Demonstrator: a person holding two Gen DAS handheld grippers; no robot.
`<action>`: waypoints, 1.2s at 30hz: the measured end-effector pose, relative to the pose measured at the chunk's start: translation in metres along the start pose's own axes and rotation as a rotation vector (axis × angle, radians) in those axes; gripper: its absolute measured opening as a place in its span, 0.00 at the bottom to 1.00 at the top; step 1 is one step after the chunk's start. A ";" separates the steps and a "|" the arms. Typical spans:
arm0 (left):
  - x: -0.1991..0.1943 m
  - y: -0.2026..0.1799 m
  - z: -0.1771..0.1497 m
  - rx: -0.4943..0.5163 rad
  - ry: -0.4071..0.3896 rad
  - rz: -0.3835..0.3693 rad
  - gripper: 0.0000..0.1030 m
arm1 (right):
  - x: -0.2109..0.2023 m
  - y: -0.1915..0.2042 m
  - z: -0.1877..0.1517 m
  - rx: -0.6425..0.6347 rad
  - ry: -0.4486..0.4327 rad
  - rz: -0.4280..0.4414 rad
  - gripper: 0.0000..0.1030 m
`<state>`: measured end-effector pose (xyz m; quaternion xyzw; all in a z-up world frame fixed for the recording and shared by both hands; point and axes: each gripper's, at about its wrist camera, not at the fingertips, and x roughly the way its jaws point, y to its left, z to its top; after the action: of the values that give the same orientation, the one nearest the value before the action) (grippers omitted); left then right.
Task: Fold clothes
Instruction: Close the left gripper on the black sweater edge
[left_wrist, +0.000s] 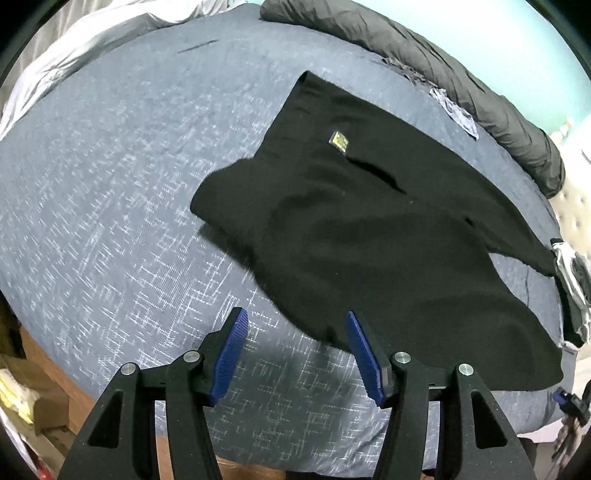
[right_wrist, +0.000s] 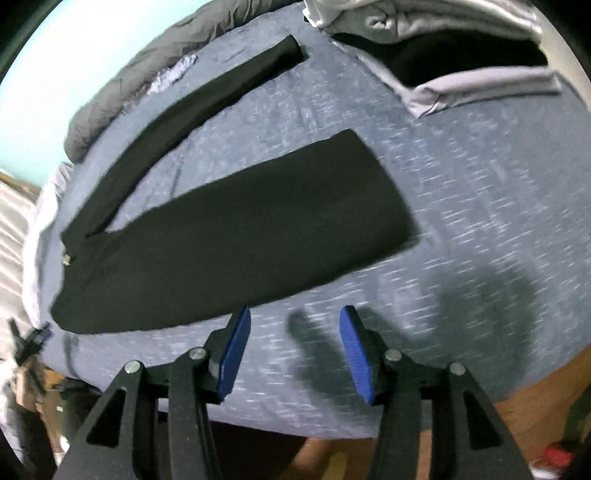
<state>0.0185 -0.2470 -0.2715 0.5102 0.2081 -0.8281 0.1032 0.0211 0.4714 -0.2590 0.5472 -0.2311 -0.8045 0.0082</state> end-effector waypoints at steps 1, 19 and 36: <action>0.002 0.001 0.000 -0.006 -0.001 -0.006 0.58 | 0.000 0.001 0.001 0.006 -0.009 0.009 0.49; 0.036 0.014 0.012 -0.110 -0.014 -0.077 0.59 | 0.033 0.002 0.015 0.094 0.001 0.015 0.54; 0.018 0.006 0.036 -0.089 -0.108 -0.109 0.05 | 0.015 0.020 0.033 0.055 -0.077 0.052 0.04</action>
<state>-0.0165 -0.2682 -0.2752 0.4476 0.2662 -0.8487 0.0918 -0.0190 0.4615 -0.2553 0.5094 -0.2673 -0.8179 0.0052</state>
